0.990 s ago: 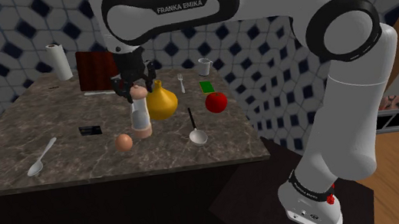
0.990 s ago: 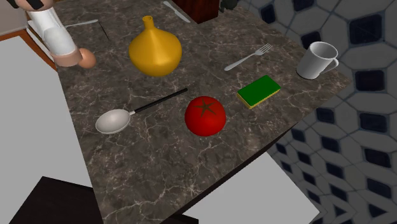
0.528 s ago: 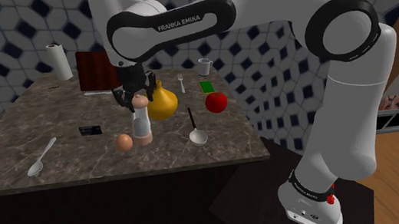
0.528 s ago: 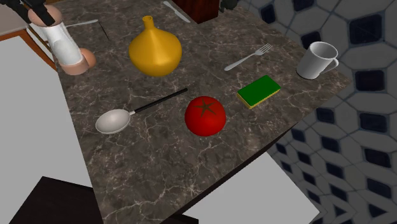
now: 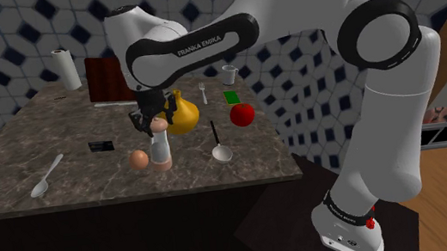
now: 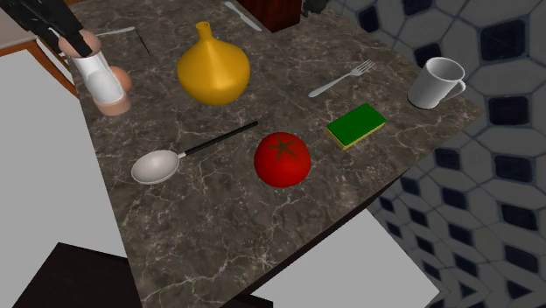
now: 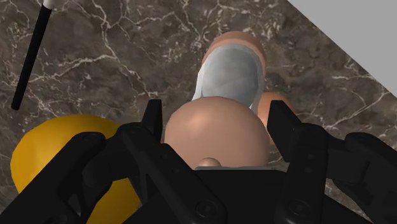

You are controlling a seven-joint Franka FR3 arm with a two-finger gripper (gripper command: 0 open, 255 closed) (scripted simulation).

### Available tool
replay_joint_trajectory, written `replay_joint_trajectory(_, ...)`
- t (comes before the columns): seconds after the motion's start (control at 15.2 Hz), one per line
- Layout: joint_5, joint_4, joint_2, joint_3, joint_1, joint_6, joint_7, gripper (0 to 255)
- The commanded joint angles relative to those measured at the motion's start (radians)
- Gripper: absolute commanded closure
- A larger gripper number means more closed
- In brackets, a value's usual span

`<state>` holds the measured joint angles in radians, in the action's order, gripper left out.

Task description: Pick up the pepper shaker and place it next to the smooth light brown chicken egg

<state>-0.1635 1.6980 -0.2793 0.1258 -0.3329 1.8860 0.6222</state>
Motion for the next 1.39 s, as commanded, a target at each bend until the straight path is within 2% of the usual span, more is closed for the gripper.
replay_joint_trajectory(0.0, -0.002, 0.014, -0.008, 0.000, 0.000, 0.023, 0.004, 255)
replay_joint_trajectory(0.66, -0.004, 0.028, -0.015, -0.001, 0.000, 0.042, 0.007, 255)
replay_joint_trajectory(0.73, -0.004, 0.028, -0.015, -0.001, 0.000, 0.042, 0.007, 0)
replay_joint_trajectory(1.06, -0.004, 0.028, -0.015, -0.001, 0.000, 0.042, 0.007, 0)
replay_joint_trajectory(1.32, 0.004, -0.079, 0.000, 0.005, -0.009, -0.079, 0.001, 0)
